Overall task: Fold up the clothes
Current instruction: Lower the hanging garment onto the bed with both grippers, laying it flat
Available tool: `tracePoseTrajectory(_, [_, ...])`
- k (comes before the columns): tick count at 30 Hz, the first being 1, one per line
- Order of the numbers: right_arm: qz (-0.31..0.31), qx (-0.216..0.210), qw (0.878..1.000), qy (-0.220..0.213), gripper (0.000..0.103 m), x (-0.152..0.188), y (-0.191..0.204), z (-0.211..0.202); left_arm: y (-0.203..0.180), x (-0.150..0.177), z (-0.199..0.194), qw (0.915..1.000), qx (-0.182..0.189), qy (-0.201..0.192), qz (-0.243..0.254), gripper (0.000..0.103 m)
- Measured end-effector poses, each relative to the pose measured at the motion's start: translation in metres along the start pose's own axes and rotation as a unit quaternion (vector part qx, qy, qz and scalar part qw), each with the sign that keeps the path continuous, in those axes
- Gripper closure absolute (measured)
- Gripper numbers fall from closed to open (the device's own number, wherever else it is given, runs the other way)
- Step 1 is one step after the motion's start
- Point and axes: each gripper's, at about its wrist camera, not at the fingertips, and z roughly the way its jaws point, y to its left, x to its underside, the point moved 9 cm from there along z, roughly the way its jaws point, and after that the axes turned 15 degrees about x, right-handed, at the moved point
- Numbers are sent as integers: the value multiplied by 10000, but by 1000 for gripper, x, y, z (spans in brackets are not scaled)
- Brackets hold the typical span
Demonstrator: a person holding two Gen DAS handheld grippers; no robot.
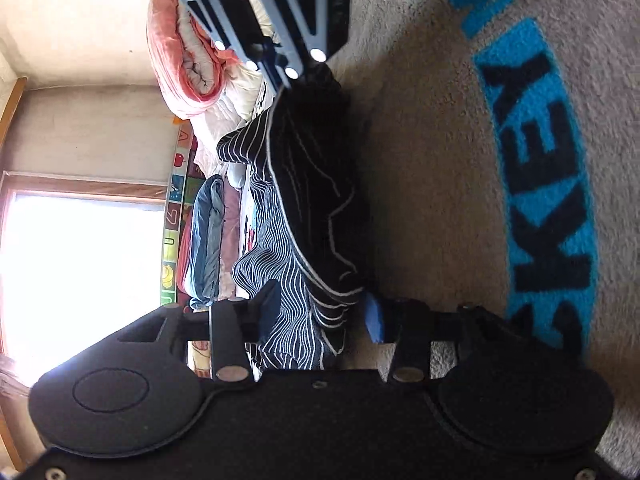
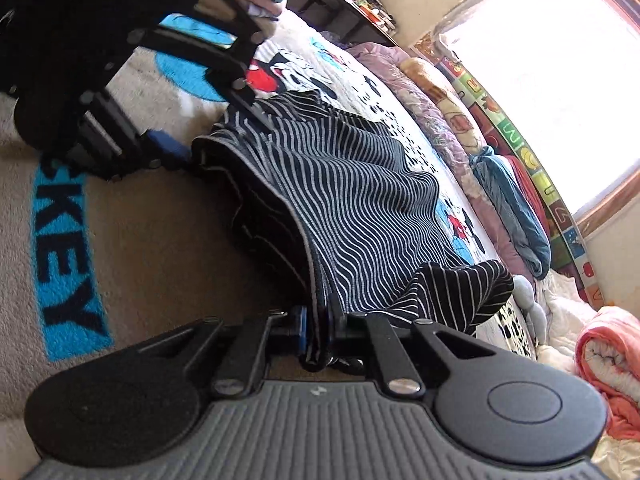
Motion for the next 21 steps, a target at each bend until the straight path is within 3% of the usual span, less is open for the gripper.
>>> tracePoseTrajectory(3, [119, -98, 9999, 3, 93, 0, -9, 0, 2, -2, 4, 10000, -59, 4, 44, 62])
tracePoseTrajectory(5, [70, -186, 9998, -12, 93, 1, -6, -3, 7, -1, 4, 9999, -47, 56, -142, 84])
tracePoseTrajectory(7, [-45, -255, 9997, -10, 93, 2, -1, -7, 8, 0, 0, 9996, -21, 59, -284, 91])
tracePoseTrajectory(21, [-779, -578, 9951, -165, 93, 6, 47, -70, -36, -3, -74, 9992, 323, -18, 215, 92])
